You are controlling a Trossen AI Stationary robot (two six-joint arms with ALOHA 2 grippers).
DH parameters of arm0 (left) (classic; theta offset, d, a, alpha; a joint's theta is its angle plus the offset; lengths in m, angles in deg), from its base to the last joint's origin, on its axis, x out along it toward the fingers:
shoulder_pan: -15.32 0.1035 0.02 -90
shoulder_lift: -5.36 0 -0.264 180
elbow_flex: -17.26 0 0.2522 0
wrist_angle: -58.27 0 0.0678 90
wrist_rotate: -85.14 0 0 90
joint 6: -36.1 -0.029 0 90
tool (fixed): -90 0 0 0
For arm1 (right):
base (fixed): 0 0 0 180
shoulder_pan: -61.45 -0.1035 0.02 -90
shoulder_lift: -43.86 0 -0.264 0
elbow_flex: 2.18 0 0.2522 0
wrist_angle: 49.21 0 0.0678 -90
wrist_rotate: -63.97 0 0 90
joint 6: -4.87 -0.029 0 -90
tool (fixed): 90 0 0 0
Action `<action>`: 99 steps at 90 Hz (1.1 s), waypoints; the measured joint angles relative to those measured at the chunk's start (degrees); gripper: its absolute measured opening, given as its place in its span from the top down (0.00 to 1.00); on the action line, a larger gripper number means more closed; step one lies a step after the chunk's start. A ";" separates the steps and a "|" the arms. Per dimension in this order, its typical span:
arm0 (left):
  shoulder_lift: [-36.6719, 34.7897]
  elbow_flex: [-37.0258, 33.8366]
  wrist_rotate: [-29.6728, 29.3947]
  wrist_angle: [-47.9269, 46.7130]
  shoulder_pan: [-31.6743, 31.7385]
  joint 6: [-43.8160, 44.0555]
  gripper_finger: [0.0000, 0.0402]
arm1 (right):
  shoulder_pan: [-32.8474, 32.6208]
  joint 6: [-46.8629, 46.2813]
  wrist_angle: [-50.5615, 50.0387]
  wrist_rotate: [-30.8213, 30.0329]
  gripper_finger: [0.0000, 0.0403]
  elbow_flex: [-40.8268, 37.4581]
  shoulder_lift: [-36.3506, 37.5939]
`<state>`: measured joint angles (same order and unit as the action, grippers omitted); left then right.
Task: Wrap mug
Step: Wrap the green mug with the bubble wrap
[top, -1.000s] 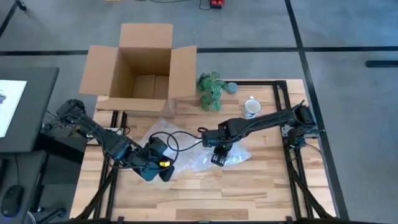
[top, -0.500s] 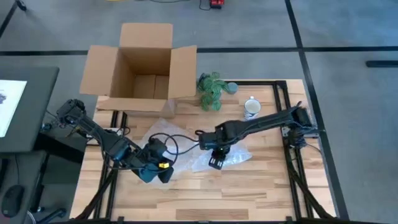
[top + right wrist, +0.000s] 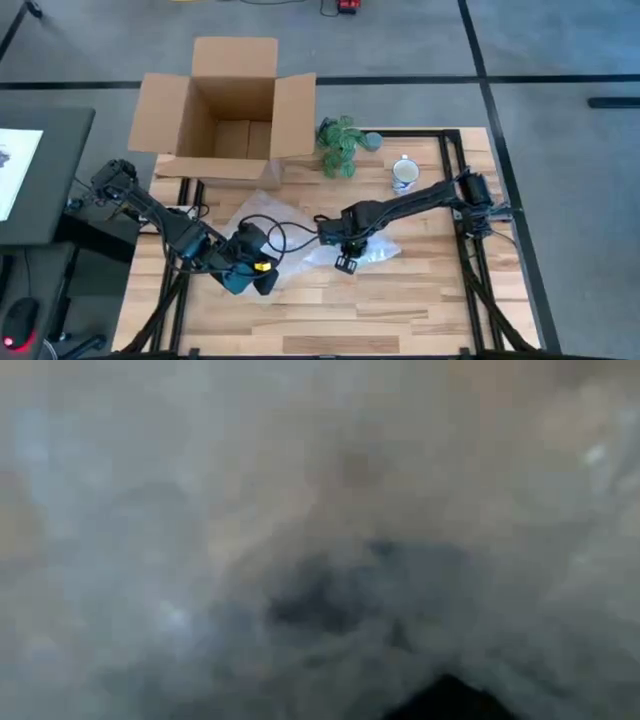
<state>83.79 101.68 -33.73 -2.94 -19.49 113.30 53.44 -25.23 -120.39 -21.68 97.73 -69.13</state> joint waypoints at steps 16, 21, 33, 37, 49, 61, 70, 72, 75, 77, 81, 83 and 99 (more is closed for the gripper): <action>0.00 0.00 -0.01 0.96 -0.02 -0.52 1.00 | 0.44 0.02 -3.89 -2.84 1.00 3.27 1.82; -0.01 0.00 -0.01 0.90 -0.02 -0.63 1.00 | 0.71 0.17 -5.06 -2.83 0.99 4.56 2.13; 0.00 0.00 -0.02 0.90 -0.02 -0.60 1.00 | 0.72 1.11 -8.41 -2.75 0.96 8.02 2.12; 0.00 0.00 0.00 0.90 -0.02 -0.58 1.00 | 0.72 1.49 -9.39 -2.37 0.95 9.13 2.16; 0.00 0.00 0.00 0.88 -0.02 -0.54 1.00 | 0.00 2.34 -14.18 -1.44 0.89 12.16 2.17; 0.00 0.00 0.00 0.90 -0.02 -0.47 1.00 | -0.91 3.77 -17.68 -0.03 0.86 12.69 2.27; 0.00 0.00 -0.02 0.90 -0.02 -0.45 1.00 | -1.43 4.56 -14.07 -1.56 0.87 9.59 2.12; -0.02 0.00 0.00 0.89 -0.04 -0.45 1.00 | -1.30 4.50 -12.99 -1.45 0.88 8.54 2.08; 0.00 0.00 -0.02 0.88 -0.02 -0.45 1.00 | -1.05 4.16 -11.58 -1.40 0.89 7.06 2.05; -0.01 0.00 -0.01 0.90 -0.02 -0.45 1.00 | -0.84 3.82 -10.56 -1.35 0.90 5.99 2.02; -0.01 0.00 -0.02 0.86 -0.02 -0.44 1.00 | -0.36 3.34 -8.42 -1.25 0.92 3.97 2.01; -0.02 0.00 -0.02 0.88 -0.02 -0.45 1.00 | -0.11 3.32 -7.56 -1.25 0.93 3.10 2.01; 0.00 0.00 0.00 0.92 -0.02 -0.45 1.00 | 1.31 3.18 -0.15 -0.57 0.99 -2.57 2.24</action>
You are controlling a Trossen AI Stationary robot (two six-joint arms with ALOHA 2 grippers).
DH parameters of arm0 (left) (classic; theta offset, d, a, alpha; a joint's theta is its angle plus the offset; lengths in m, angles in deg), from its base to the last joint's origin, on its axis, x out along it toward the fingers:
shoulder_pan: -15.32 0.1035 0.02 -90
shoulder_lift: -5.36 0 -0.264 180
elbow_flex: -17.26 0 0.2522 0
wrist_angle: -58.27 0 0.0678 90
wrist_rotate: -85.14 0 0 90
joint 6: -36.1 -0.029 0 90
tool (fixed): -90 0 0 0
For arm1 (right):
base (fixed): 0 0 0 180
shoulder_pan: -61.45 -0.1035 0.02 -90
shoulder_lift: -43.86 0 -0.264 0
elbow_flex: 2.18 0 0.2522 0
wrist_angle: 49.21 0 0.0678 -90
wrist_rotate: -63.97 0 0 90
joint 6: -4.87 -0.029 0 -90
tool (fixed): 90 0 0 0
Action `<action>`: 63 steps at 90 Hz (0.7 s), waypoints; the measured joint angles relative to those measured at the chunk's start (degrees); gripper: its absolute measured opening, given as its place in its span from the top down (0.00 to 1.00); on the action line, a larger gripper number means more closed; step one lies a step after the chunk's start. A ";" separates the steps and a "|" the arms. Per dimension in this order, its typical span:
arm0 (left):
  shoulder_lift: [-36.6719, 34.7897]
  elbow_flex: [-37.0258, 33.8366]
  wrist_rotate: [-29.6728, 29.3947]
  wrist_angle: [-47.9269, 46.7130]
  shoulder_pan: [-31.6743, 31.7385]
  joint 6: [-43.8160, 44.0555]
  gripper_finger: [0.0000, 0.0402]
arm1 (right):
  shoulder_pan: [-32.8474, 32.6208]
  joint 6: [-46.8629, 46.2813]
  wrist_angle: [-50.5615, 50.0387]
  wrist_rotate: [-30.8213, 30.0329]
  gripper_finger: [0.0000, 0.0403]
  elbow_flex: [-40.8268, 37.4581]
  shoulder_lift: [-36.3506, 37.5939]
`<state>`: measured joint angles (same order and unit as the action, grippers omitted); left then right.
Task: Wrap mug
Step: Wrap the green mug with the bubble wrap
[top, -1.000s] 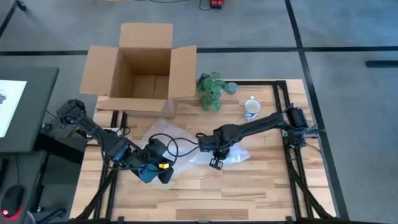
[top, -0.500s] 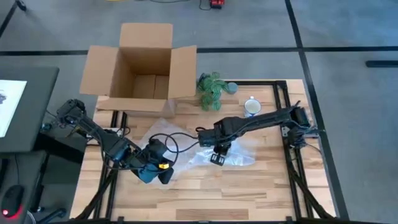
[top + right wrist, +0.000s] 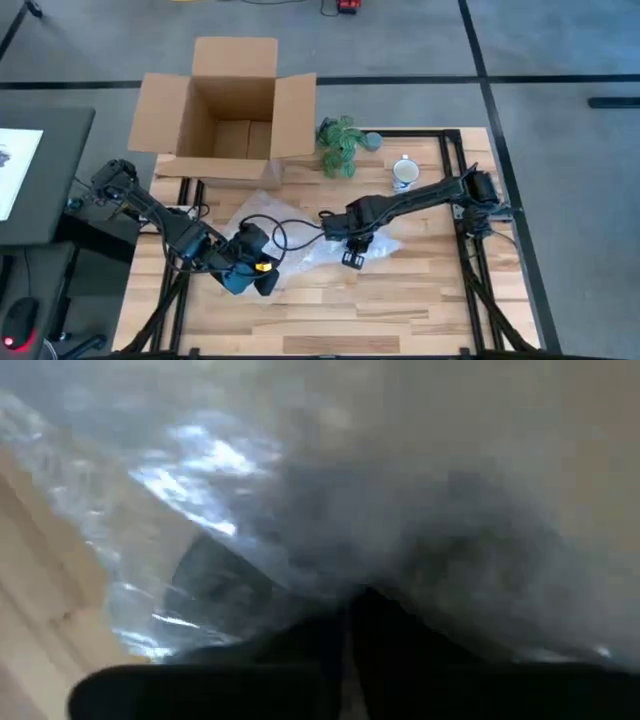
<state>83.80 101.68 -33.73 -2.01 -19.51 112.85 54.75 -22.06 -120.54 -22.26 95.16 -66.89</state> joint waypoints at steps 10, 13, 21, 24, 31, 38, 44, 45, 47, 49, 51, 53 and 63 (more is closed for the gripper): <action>0.00 0.00 -0.01 0.05 0.00 0.00 1.00 | 0.33 -0.03 3.20 0.20 0.99 -2.59 0.14; 0.00 0.00 0.00 0.07 0.00 0.02 1.00 | 0.35 -0.02 3.63 0.16 0.99 -2.99 0.14; 0.00 0.00 0.00 0.11 0.00 0.00 1.00 | 0.35 0.03 4.02 -0.17 0.98 -3.04 0.10; 0.00 0.00 0.00 0.11 -0.02 0.02 1.00 | 0.35 0.06 3.73 -0.25 0.97 -2.63 0.07; 0.00 0.00 0.00 0.17 0.00 0.07 1.00 | 0.34 0.28 1.80 -0.56 0.94 -1.02 0.14; 0.00 0.00 0.00 0.21 0.00 0.11 1.00 | 0.34 0.41 -0.24 -1.04 0.89 1.35 0.03; -0.01 0.00 -0.17 1.13 -0.01 -1.11 1.00 | 0.44 0.47 -2.04 -1.35 0.84 3.97 0.01; 0.00 0.00 -0.25 1.39 -0.02 -1.53 1.00 | 0.44 0.48 -2.40 -1.36 0.84 4.45 0.01; 0.00 0.00 -0.38 2.11 -0.02 -2.39 1.00 | 0.44 0.63 -3.14 -1.36 0.82 5.41 0.01; 0.00 0.00 -0.42 2.79 -0.02 -3.19 1.00 | 0.46 0.84 -3.97 -1.34 0.81 6.33 0.01; 0.00 0.00 -0.46 3.51 -0.02 -3.92 1.00 | 0.49 1.03 -4.78 -1.36 0.79 7.29 0.01; 0.00 0.00 -0.46 4.13 -0.02 -4.58 1.00 | 0.49 1.36 -5.55 -1.34 0.78 8.18 0.01; -0.01 0.00 -0.58 7.03 0.24 -6.89 1.00 | 0.70 2.13 -9.78 -1.28 0.73 12.77 0.01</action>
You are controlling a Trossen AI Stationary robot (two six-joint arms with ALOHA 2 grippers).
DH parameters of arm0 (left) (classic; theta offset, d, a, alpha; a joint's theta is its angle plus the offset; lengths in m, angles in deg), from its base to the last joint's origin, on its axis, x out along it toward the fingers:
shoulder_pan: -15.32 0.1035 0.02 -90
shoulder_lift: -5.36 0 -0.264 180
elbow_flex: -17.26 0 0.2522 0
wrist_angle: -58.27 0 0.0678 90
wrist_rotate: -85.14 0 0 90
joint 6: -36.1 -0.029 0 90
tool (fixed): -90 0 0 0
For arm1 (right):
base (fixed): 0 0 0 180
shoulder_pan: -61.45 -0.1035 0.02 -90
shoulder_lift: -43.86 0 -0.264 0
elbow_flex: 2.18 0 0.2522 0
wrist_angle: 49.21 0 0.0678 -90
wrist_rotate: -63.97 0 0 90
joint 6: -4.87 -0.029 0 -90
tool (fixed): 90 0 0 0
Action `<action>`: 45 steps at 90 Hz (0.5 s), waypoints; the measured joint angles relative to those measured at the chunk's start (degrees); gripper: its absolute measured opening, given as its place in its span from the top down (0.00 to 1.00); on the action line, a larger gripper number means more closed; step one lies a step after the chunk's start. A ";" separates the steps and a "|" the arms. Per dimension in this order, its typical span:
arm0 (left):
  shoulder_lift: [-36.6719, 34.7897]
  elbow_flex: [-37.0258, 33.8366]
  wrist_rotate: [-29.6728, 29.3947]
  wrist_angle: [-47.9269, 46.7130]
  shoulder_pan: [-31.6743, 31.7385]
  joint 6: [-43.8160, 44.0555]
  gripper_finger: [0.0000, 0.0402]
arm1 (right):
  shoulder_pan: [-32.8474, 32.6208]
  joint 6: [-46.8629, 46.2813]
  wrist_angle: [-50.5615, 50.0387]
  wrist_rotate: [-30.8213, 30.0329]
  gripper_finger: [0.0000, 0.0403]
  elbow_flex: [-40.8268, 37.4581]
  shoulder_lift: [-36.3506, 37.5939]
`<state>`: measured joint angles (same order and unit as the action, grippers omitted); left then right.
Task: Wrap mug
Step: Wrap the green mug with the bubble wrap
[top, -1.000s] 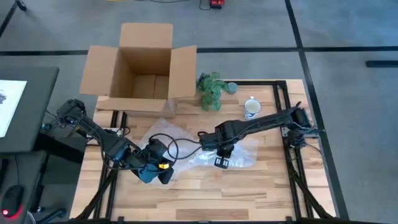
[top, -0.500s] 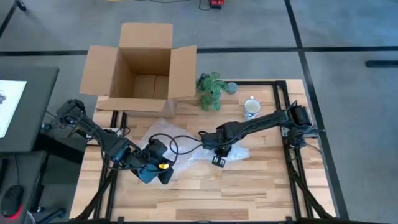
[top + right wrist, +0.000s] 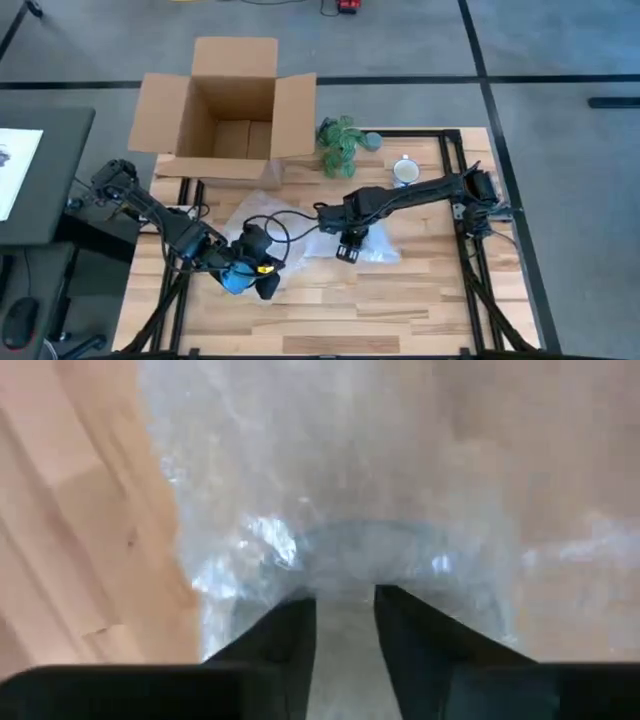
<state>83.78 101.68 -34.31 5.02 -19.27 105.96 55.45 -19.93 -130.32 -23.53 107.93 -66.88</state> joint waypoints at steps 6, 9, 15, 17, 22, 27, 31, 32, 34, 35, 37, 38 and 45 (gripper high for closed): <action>0.16 0.00 0.01 1.03 0.41 -1.38 1.00 | 0.16 1.12 -3.24 0.35 0.71 3.14 0.03; 0.28 0.00 0.00 1.18 0.71 -1.79 1.00 | 0.20 1.78 -4.79 0.35 0.70 4.64 0.07; 0.36 -0.01 0.02 1.09 1.10 -1.92 1.00 | 0.22 3.01 -7.84 0.36 0.69 7.25 0.09; 0.36 -0.02 0.01 1.13 1.29 -1.89 1.00 | 0.22 3.35 -8.71 0.36 0.69 8.06 0.09; 0.36 0.00 -0.02 1.13 1.71 -1.58 1.00 | 0.20 3.88 -10.85 0.39 0.69 9.99 0.09; 0.36 -0.02 0.01 1.14 1.99 -1.24 1.00 | 0.20 4.06 -12.61 0.42 0.69 11.60 0.11; 0.36 -0.01 0.04 1.25 2.11 -1.22 1.00 | 0.04 4.39 -12.96 0.43 0.70 12.66 0.13; 0.36 -0.02 0.04 1.35 2.12 -1.22 1.00 | -0.03 4.52 -12.88 0.43 0.70 12.87 0.14; 0.36 -0.02 0.03 1.57 2.13 -1.21 1.00 | -0.17 4.80 -12.61 0.46 0.71 13.16 0.27; 0.36 -0.02 0.02 1.67 2.14 -1.20 1.00 | -0.28 4.95 -12.43 0.48 0.71 13.25 0.38; 0.36 0.00 0.01 1.84 2.14 -1.16 1.00 | -0.51 5.28 -11.93 0.55 0.72 13.27 0.57; 0.36 0.00 0.01 1.87 2.14 -1.13 1.00 | -0.61 5.38 -11.64 0.60 0.72 13.27 0.66; 0.36 0.00 0.04 1.82 2.14 -1.06 1.00 | -1.13 6.30 -7.15 2.58 0.77 12.72 0.96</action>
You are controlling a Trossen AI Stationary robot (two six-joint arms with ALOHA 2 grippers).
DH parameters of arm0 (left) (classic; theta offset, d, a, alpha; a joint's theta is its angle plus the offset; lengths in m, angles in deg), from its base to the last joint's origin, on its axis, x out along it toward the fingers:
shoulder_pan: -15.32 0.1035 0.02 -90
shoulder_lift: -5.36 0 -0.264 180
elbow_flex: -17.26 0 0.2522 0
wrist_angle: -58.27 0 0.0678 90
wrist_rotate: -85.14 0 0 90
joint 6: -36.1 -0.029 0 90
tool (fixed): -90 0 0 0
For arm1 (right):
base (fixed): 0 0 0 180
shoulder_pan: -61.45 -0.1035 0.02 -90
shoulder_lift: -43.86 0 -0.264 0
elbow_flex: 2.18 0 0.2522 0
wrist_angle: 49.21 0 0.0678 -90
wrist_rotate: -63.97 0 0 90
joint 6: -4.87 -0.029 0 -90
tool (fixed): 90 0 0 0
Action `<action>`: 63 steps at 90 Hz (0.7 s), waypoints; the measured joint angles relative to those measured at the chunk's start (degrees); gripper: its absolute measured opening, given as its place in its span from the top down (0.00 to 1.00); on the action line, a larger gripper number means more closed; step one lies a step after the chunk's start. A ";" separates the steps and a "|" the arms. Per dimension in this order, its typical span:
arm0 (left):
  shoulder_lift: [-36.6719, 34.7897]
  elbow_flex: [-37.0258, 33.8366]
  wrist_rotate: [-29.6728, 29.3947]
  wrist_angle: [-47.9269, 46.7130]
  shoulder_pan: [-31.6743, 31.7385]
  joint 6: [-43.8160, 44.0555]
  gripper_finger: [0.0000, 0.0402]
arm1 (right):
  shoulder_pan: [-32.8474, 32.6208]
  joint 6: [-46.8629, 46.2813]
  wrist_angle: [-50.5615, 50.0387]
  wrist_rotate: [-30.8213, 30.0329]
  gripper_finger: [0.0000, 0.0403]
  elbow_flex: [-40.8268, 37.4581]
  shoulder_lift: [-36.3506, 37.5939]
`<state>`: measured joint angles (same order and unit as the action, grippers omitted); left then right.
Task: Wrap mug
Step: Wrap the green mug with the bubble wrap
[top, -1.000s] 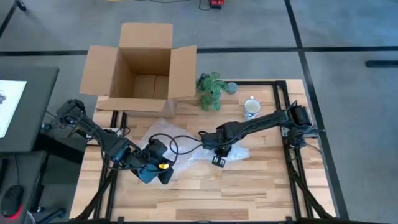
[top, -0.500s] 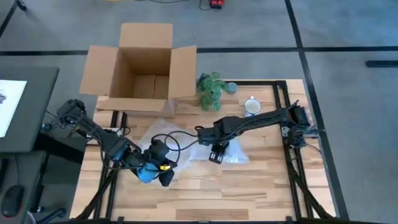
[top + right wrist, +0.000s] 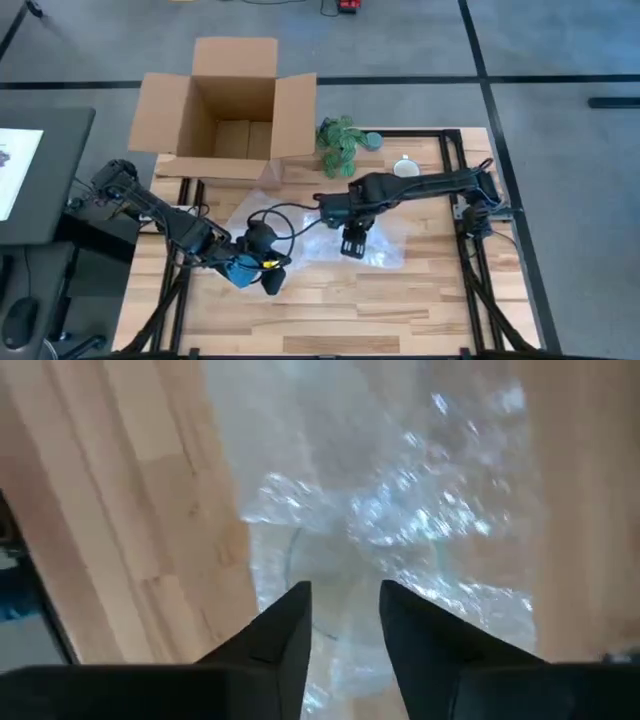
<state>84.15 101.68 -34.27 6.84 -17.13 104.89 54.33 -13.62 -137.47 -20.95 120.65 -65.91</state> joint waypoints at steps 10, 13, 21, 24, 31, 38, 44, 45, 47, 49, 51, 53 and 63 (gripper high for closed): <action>0.00 0.00 0.02 -0.02 0.00 0.00 1.00 | 0.03 0.77 4.97 2.55 0.87 -4.19 -0.04; 0.00 0.00 0.06 -0.03 -0.01 0.00 1.00 | 0.60 0.75 6.77 2.62 0.90 -6.35 -0.09; 0.00 0.00 0.17 -0.01 -0.01 0.00 1.00 | 2.68 -0.72 10.64 2.63 0.98 -12.61 -0.11; 0.00 0.00 0.15 0.13 -0.02 0.13 1.00 | 3.38 -1.21 11.12 2.59 0.99 -14.82 -0.11; 0.00 0.00 0.17 0.13 -0.02 0.53 1.00 | 4.83 -1.38 12.64 2.60 0.99 -19.38 -0.01; 0.00 0.00 0.15 0.21 -0.02 0.66 1.00 | 5.63 -1.10 15.80 3.34 1.00 -23.54 0.11; 0.00 0.00 0.16 0.66 -0.02 0.67 1.00 | 5.92 -1.61 19.26 4.11 1.00 -26.57 0.11; 0.00 0.00 0.17 0.77 -0.02 0.66 1.00 | 5.97 -1.71 19.80 4.17 1.00 -26.95 0.15; 0.00 0.00 0.15 1.04 -0.02 0.65 1.00 | 6.08 -1.88 20.83 4.22 1.00 -27.69 0.25; 0.00 0.00 0.15 1.27 -0.02 0.60 1.00 | 6.11 -2.16 21.69 4.22 1.00 -28.34 0.39; 0.00 0.00 0.15 1.49 -0.02 0.55 1.00 | 6.12 -2.41 22.36 4.20 1.00 -28.88 0.49; 0.00 0.00 0.13 1.69 -0.02 0.46 1.00 | 6.09 -2.54 23.17 4.17 1.00 -29.36 0.55; 0.00 0.00 0.13 1.62 -0.02 0.48 1.00 | 5.21 -2.92 26.04 3.33 1.00 -31.02 0.44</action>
<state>84.15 101.68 -34.14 8.46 -17.15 105.37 59.53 -16.54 -111.44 -17.62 89.63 -65.47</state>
